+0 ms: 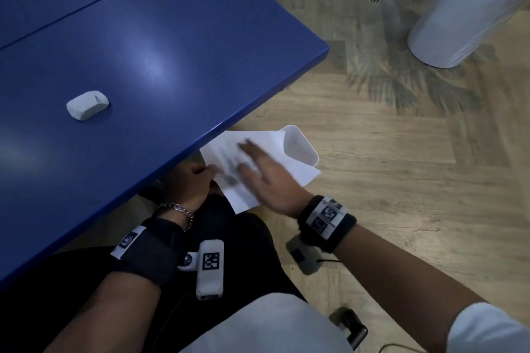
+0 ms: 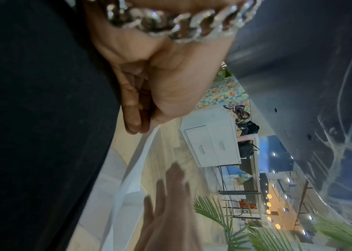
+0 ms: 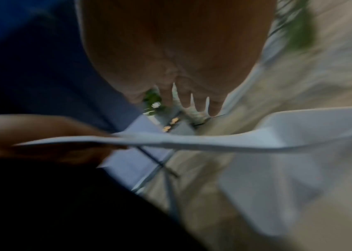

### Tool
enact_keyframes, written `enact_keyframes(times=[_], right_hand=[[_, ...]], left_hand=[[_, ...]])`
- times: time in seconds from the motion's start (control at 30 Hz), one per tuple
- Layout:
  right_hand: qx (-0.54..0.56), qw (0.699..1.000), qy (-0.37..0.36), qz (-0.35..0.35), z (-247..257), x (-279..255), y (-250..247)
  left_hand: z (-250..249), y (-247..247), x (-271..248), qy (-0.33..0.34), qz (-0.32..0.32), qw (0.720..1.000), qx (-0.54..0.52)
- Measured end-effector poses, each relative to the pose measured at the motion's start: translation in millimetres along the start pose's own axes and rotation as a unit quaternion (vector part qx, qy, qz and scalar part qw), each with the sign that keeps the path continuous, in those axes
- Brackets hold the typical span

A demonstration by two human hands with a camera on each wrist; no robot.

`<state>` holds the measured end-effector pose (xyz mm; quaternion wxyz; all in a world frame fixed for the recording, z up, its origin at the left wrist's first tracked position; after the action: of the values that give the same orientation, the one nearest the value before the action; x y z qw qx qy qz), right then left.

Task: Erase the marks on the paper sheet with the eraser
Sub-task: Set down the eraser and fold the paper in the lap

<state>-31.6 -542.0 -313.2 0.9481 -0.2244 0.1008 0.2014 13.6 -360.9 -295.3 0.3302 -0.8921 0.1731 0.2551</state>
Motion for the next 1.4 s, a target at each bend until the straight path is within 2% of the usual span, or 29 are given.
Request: enact_keyframes(times=[0.07, 0.13, 0.2, 0.23, 0.27, 0.3, 0.33, 0.37, 0.4, 0.43, 0.5, 0.53, 0.57, 0.6, 0.63, 0.7, 0.73, 0.77, 0.83, 0.87, 0.9, 1.0, 1.1, 1.17, 1.2, 1.3, 1.4], right_hand=[[-0.01, 0.994, -0.073, 0.085, 37.0, 5.0, 34.0], [-0.045, 0.989, -0.06, 0.13, 20.9, 8.8, 56.6], [-0.176, 0.972, 0.05, 0.148, -44.2, 11.7, 59.9], [-0.269, 0.944, 0.124, 0.143, -82.9, 10.8, 53.0], [-0.349, 0.903, 0.205, 0.144, -117.6, 7.1, 41.1], [-0.38, 0.87, 0.281, 0.141, -143.2, 2.7, 27.1], [-0.376, 0.857, 0.329, 0.128, -153.0, -0.2, 13.1], [-0.349, 0.863, 0.351, 0.1, -152.1, 1.5, 3.9], [-0.32, 0.882, 0.339, 0.064, -139.2, 6.4, -1.0], [-0.287, 0.912, 0.29, 0.031, -114.3, 12.6, -1.2], [-0.199, 0.971, 0.13, -0.009, -48.2, 20.8, 7.4], [-0.14, 0.989, 0.049, -0.014, -13.1, 19.8, 13.1], [-0.097, 0.995, -0.002, -0.004, 8.2, 19.9, 21.8], [-0.08, 0.996, -0.022, 0.025, 12.3, 22.6, 31.8], [-0.094, 0.994, 0.001, 0.059, -2.8, 27.1, 42.4], [-0.22, 0.959, 0.149, 0.093, -66.3, 30.5, 44.5], [-0.26, 0.937, 0.218, 0.079, -96.2, 26.8, 34.1], [-0.258, 0.932, 0.252, 0.036, -115.4, 21.1, 19.4], [-0.132, 0.961, 0.228, -0.087, -127.6, 4.7, -12.2], [-0.043, 0.964, 0.215, -0.147, -135.0, -5.2, -24.5], [0.04, 0.958, 0.223, -0.177, -145.4, -14.6, -30.5], [0.266, 0.923, 0.245, -0.132, -170.8, -27.1, -17.7], [0.432, 0.873, 0.198, -0.108, -184.3, -29.8, -4.6], [0.454, 0.865, 0.181, -0.112, -182.4, -32.2, -5.4], [0.451, 0.869, 0.174, -0.111, -181.7, -32.9, -7.6], [0.435, 0.877, 0.174, -0.111, -187.6, -41.1, -23.5], [0.405, 0.878, 0.199, -0.159, -201.3, -50.7, -49.6]], left_hand=[[-0.8, -1.3, -2.3, 0.005, -0.006, 1.0, -0.008], [1.0, -5.0, -5.0, -0.001, -0.024, 1.0, -0.015], [6.1, -6.8, -5.6, -0.012, -0.032, 0.998, -0.047], [7.5, -6.8, -5.3, -0.01, -0.032, 0.997, -0.063], [8.6, -6.3, -4.3, -0.007, -0.032, 0.997, -0.075], [9.4, -5.9, -3.5, -0.006, -0.031, 0.996, -0.082], [9.8, -5.5, -2.9, -0.005, -0.029, 0.996, -0.087], [8.8, -4.5, -2.9, -0.002, -0.025, 0.996, -0.086], [7.2, -3.3, -3.5, 0.0, -0.019, 0.997, -0.081], [4.9, -2.0, -4.2, 0.002, -0.013, 0.997, -0.081], [-2.2, 1.3, -5.1, 0.014, -0.002, 0.996, -0.091], [-5.5, 2.1, -5.7, 0.021, 0.0, 0.995, -0.097], [-8.1, 1.9, -6.8, 0.025, -0.002, 0.994, -0.109], [-8.1, 1.0, -7.4, 0.027, -0.005, 0.991, -0.128], [-7.0, -0.8, -8.4, 0.032, -0.011, 0.987, -0.157], [-5.6, -7.4, -12.9, 0.052, -0.047, 0.972, -0.223], [-7.3, -9.3, -16.8, 0.06, -0.054, 0.965, -0.25], [-6.9, -10.3, -19.6, 0.062, -0.054, 0.959, -0.273], [-1.6, -10.3, -20.8, 0.052, -0.038, 0.947, -0.314], [3.0, -8.3, -18.8, 0.048, -0.02, 0.939, -0.339], [8.9, -5.7, -16.1, 0.041, 0.001, 0.932, -0.36], [11.7, -4.0, -14.5, 0.044, 0.031, 0.913, -0.403], [12.7, -4.3, -14.0, 0.046, 0.023, 0.913, -0.405], [15.4, -4.6, -11.4, 0.044, 0.009, 0.918, -0.395], [13.4, -6.8, -9.3, 0.058, -0.003, 0.929, -0.365], [5.2, -18.4, -7.3, 0.098, -0.063, 0.975, -0.189], [4.1, -20.8, -4.3, 0.078, -0.084, 0.99, -0.078]])
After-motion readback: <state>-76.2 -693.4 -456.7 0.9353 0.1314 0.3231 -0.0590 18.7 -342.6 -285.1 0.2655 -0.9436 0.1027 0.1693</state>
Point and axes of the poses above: each hand's wrist, its own x-axis towards the middle knuckle, its own y-axis out of the palm, z = x × y, the point moved 8 cm from there along x, towards the middle knuckle, and after that the axes turned 15 degrees about z, right-handed, at the moved point
